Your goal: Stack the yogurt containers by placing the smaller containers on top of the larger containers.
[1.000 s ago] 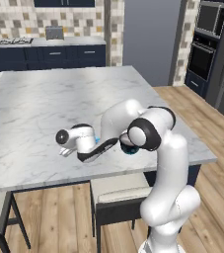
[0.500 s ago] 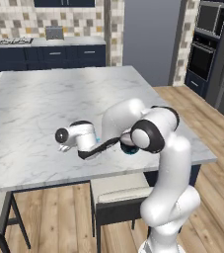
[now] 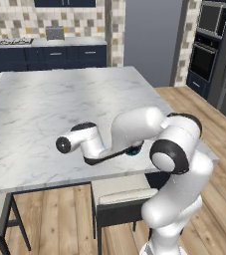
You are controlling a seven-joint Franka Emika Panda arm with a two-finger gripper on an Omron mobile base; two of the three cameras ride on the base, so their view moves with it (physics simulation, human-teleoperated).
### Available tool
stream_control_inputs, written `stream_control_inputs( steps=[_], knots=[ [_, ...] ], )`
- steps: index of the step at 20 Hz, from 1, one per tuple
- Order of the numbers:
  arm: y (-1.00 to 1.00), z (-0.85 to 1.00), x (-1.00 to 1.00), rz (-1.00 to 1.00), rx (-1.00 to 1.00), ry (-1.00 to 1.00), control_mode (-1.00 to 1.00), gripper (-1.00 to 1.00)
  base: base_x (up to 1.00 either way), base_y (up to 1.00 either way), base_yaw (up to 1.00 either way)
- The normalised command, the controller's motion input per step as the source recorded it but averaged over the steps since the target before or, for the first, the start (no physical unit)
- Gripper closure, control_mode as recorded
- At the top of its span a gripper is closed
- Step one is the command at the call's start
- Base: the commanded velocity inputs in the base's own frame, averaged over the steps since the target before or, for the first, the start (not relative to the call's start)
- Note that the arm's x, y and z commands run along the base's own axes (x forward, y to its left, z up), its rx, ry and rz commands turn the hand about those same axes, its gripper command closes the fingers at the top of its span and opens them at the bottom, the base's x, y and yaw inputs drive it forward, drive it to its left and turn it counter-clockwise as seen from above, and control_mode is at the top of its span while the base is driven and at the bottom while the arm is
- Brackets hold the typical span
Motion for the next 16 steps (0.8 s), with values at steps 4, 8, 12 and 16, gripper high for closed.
stream_control_inputs(
  steps=[4,8,12,16],
  knots=[
    [-0.43,0.77,-0.72,0.0,0.0,-0.22,-1.0,1.0,0.0,0.0,0.0],
    [-0.52,0.7,-0.64,0.0,0.0,-0.22,-1.0,1.0,0.0,0.0,0.0],
    [-0.58,0.56,-0.52,-0.01,0.0,-0.17,-1.0,1.0,0.0,0.0,0.0],
    [-0.44,0.31,-0.21,-0.02,0.0,-0.07,-1.0,1.0,0.0,0.0,0.0]
  ],
)
